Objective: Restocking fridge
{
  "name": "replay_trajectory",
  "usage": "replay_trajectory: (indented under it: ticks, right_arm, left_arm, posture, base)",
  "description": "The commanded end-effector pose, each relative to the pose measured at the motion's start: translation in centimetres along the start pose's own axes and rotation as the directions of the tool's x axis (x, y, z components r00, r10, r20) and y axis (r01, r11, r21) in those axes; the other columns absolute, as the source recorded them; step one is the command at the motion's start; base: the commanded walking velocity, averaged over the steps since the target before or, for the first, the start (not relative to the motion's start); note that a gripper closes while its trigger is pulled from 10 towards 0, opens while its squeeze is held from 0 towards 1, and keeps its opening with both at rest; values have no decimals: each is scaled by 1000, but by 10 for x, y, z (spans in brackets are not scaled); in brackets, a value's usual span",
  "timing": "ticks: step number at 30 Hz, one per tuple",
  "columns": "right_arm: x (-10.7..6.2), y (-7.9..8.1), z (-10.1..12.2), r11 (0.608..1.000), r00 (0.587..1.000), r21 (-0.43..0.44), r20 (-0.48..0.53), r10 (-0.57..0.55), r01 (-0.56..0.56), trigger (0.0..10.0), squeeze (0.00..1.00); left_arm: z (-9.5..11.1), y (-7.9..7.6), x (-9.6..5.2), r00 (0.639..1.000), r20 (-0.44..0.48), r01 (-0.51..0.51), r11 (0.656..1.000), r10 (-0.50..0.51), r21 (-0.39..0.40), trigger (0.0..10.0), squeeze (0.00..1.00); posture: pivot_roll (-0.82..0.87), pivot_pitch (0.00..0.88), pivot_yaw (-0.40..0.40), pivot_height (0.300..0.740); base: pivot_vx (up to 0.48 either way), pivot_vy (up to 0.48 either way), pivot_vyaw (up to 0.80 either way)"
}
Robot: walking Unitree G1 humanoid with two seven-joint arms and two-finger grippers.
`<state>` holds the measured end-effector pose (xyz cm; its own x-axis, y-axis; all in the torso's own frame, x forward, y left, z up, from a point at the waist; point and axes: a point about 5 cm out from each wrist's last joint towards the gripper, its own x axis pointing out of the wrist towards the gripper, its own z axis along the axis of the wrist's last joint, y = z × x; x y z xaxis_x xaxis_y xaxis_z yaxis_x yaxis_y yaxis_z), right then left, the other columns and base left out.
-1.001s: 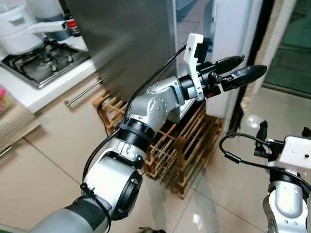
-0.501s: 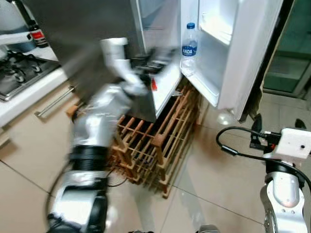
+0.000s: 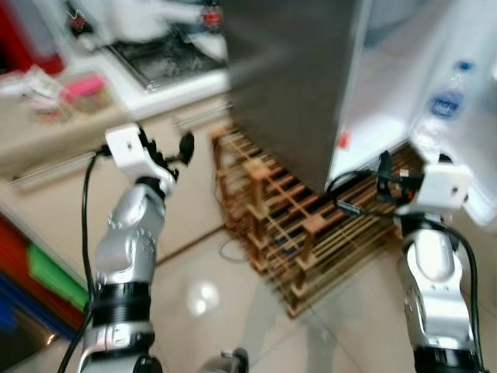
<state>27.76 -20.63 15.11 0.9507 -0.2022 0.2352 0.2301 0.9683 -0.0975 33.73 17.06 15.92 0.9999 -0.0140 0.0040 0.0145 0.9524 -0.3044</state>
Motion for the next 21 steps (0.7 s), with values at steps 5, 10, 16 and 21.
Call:
replay_trajectory:
  ticks: [5,10,16,21]
  right_arm:
    - [-2,0,-7,1000,999,10,-32,14,-14,10000,0]
    - [-4,2,-10,1000,999,11,-45,12,-11,10000,0]
    - [-7,8,-9,999,999,13,-29,36,-35,10000,0]
    - [-9,8,-10,1000,999,20,-33,24,-24,10000,0]
  left_arm:
    - [1,-32,5,993,7,119,990,-120,78,10000,0]
    - [-2,-38,6,988,-4,153,985,-153,80,10000,0]
    - [-3,-47,7,979,-10,202,972,-202,119,10000,0]
    - [-4,-48,7,977,-12,212,969,-212,122,10000,0]
  posture:
    - [-132,0,127,732]
    - [-137,0,130,732]
    - [-143,0,138,732]
    - [-143,0,142,732]
  base:
    - [0,0,656]
    - [117,-151,375]
    - [319,-355,0]
    - [319,-354,0]
